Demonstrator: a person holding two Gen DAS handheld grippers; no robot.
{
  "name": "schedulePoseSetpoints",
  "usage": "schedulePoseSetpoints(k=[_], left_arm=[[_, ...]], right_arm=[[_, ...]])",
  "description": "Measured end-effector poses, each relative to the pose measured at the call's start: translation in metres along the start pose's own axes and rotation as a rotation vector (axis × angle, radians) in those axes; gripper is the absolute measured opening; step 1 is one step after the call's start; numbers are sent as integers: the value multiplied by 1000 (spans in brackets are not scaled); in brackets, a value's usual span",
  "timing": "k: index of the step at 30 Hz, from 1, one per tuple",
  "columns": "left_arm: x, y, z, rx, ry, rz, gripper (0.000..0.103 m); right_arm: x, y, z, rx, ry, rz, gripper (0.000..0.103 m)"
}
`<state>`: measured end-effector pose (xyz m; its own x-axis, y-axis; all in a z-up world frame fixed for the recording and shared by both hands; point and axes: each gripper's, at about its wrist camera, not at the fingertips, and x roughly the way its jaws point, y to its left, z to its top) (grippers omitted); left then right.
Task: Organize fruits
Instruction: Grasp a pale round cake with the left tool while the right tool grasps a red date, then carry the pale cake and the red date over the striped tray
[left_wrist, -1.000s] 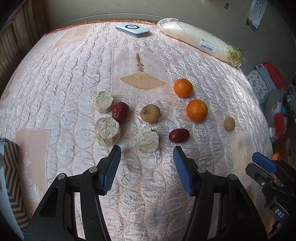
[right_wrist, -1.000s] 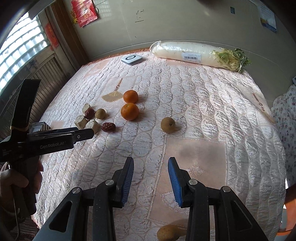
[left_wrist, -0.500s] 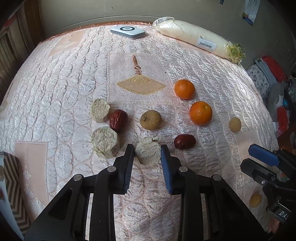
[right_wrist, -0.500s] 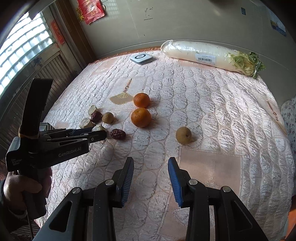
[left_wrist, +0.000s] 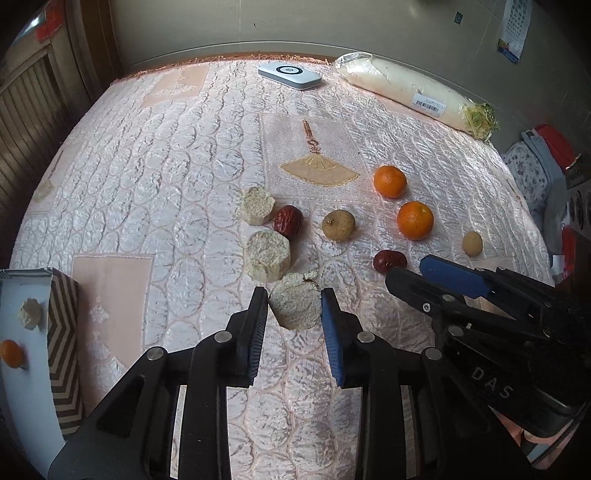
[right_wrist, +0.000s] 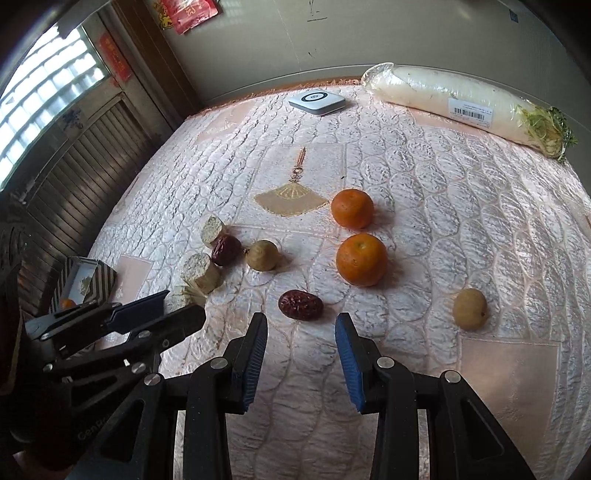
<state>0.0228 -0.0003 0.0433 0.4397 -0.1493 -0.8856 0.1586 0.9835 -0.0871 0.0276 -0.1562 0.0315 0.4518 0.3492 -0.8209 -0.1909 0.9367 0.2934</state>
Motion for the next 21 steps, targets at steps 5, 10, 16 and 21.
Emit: schedulePoseSetpoints(k=[5,10,16,21], left_arm=[[-7,13,-4,-25,-4,10,28],[-12,22,-7,-41,-3,15,28],[-21,32,-10,-61,-17,15,28],[-32,42,-12,-78,-33,26,28]], right_arm=[[15,11,6,-4,15,-25,36],[21,9,7,-11,12,-60,27],[11,11,6,-53,16,-60,26],[-10,26,1,-109,-6,-61,26]])
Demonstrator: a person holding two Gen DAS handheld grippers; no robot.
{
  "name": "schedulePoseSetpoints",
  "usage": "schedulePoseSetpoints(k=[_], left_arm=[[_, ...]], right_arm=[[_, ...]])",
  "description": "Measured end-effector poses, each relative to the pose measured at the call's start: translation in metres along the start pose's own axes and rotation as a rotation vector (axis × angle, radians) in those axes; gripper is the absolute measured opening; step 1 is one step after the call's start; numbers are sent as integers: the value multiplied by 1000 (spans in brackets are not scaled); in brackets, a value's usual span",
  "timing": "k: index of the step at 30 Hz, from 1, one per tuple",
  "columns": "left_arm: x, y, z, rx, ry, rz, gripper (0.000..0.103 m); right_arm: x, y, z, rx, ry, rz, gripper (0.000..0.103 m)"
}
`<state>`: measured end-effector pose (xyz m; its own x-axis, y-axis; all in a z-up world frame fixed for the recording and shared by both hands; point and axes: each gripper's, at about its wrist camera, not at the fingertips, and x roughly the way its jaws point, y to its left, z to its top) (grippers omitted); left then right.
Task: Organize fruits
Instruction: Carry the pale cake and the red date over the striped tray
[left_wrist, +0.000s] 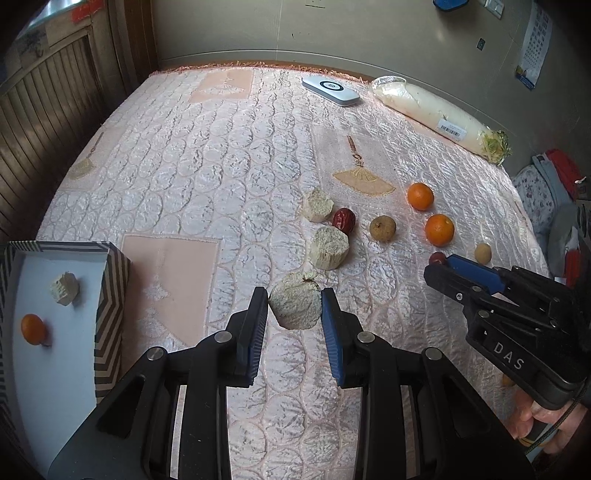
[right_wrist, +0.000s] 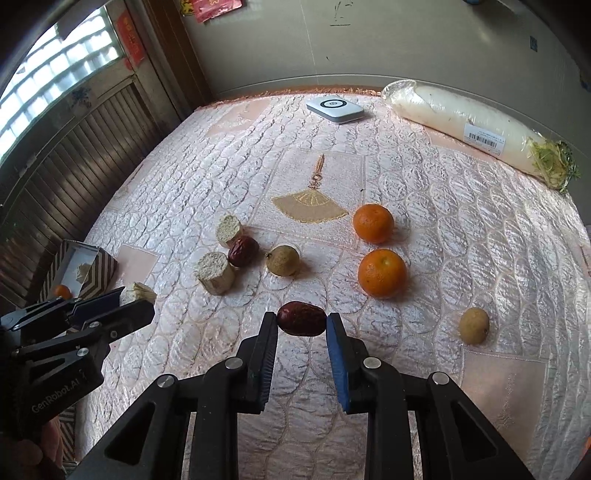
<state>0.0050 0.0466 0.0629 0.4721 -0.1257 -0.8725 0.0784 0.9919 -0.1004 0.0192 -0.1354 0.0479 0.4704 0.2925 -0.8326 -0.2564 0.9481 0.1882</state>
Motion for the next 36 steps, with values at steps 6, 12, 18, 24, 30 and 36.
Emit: schedulePoseSetpoints(k=[6,12,18,24,30,36], left_arm=[[-17,15,-3,-21,-28,24,28],[-35,38,-11,-52,-52,60,28],[-52,65,-23,-102,-74,105,28],[-67,94,-38,-157,-88,149,28],[-79,124,-55,-216,-93,190,28],[-88,148,-70,-268,-93,223,28]], right_arm=[[-18,32,1,-70,-32,20,26],[-27,67,3,-143,-54,52,26],[-30,102,4,-213,-57,86,26],[-30,138,3,-283,-59,127,26],[-27,173,-2,-348,-49,165,26],[-23,204,-7,-406,-38,198,26]])
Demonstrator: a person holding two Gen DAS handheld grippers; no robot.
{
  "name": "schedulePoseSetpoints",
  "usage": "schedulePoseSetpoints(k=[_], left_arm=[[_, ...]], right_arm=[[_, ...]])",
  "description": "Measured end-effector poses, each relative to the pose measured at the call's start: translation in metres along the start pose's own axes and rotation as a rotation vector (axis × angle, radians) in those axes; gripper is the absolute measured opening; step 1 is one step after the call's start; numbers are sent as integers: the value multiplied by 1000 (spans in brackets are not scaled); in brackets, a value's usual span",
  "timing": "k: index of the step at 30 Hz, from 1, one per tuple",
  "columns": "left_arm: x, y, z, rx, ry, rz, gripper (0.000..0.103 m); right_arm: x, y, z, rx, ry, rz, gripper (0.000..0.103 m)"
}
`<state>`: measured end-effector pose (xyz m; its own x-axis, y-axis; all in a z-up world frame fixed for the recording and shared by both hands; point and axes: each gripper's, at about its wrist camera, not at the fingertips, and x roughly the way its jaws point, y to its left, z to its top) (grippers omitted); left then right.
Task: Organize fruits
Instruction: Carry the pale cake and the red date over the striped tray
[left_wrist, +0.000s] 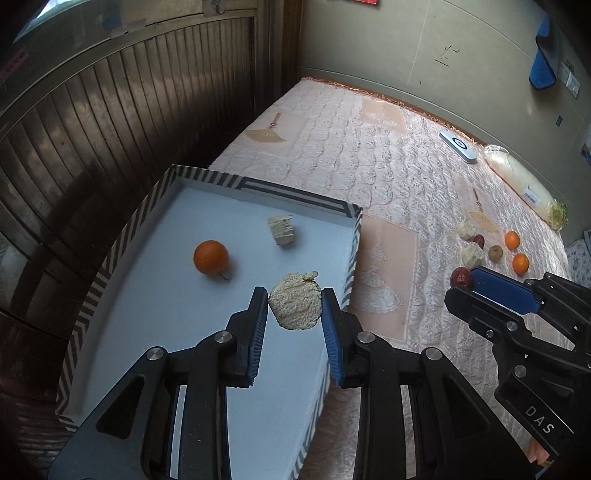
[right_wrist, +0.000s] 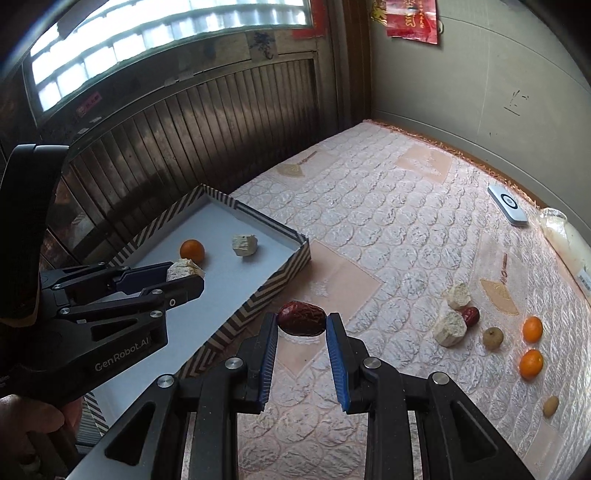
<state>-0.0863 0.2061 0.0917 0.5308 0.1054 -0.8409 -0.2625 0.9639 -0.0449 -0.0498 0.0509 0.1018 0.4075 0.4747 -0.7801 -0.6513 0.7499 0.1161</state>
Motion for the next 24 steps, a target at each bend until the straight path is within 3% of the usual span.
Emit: schedulePoseSetpoints(k=[13,24], left_arm=[[5,43,-9,-74,16,50,28],[30,72,-17,-143,70,74,28]], right_arm=[[23,47,14,-98,28,60,26],[77,74,27,-168,102,104,26]])
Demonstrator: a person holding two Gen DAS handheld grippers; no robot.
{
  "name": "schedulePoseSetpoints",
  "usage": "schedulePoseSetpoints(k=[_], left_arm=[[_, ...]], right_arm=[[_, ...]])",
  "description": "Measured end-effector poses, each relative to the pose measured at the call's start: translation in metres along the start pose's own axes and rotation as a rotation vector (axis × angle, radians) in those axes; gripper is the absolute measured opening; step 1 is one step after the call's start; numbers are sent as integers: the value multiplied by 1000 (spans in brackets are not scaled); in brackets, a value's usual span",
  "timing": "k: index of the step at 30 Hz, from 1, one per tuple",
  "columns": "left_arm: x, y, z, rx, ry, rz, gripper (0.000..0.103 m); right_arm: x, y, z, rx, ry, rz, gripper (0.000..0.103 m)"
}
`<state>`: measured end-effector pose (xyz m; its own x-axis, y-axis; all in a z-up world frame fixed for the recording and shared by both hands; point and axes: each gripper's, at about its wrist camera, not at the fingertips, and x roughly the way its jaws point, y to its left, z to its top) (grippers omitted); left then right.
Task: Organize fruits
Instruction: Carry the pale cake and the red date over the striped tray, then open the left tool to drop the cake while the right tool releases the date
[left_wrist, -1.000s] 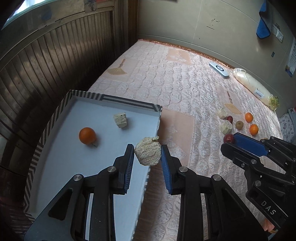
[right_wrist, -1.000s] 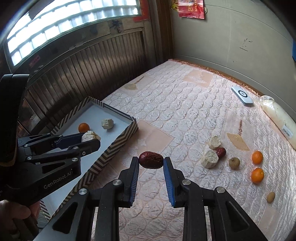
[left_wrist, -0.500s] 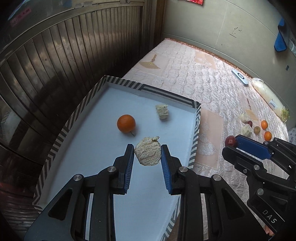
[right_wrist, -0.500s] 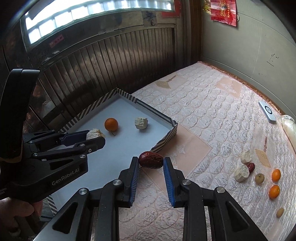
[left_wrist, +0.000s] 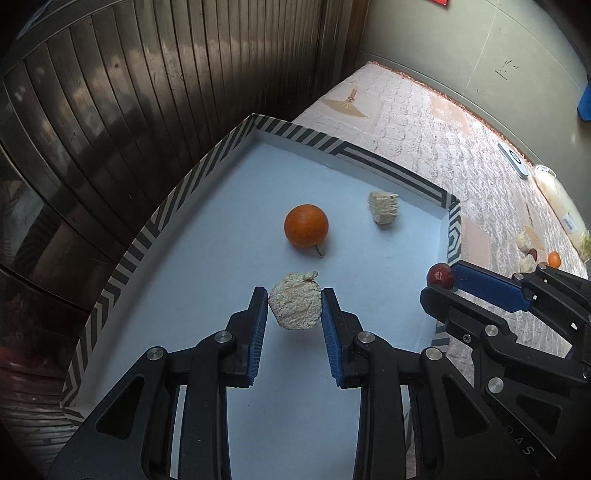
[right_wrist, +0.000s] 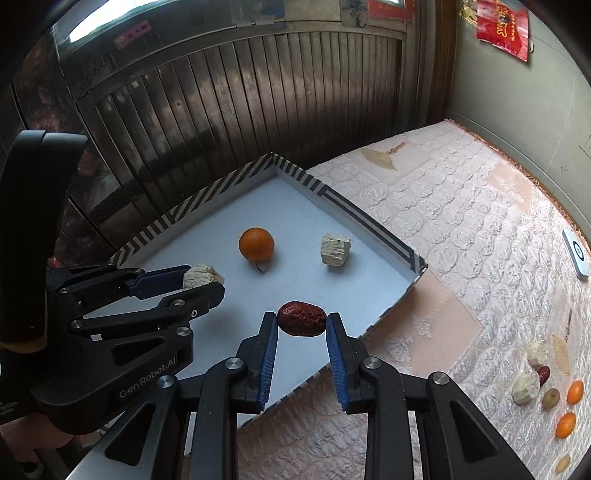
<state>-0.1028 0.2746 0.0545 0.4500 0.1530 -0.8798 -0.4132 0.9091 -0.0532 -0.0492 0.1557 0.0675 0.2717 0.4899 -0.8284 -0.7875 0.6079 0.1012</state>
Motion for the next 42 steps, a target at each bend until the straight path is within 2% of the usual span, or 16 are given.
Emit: schedulePoseSetpoints(k=[13,20,22,24,26,28,35,42], left_arm=[[17,16,3,-57,38,15,28],[22,15,4,-62,46,28,30],[23,16,4,-64,47,36,31],[22,18,4,-65,43,46,39],[20,21,4,-76,36,52,53],[17,22,4,-80,23,56,57],[-1,12,11,-59,-12,55,57],[-16,-25,20,10,-51,15,57]], right_arm=[[49,11,11,-29,76,30,26],[56,12,8,-36,78,52,26],[55,12,8,-38,73,57,30],[53,12,6,-37,69,67,32],[50,11,5,-27,61,72,32],[43,9,4,-13,50,78,32],[9,4,3,20,-19,76,32],[-25,-25,-6,87,-79,32,32]])
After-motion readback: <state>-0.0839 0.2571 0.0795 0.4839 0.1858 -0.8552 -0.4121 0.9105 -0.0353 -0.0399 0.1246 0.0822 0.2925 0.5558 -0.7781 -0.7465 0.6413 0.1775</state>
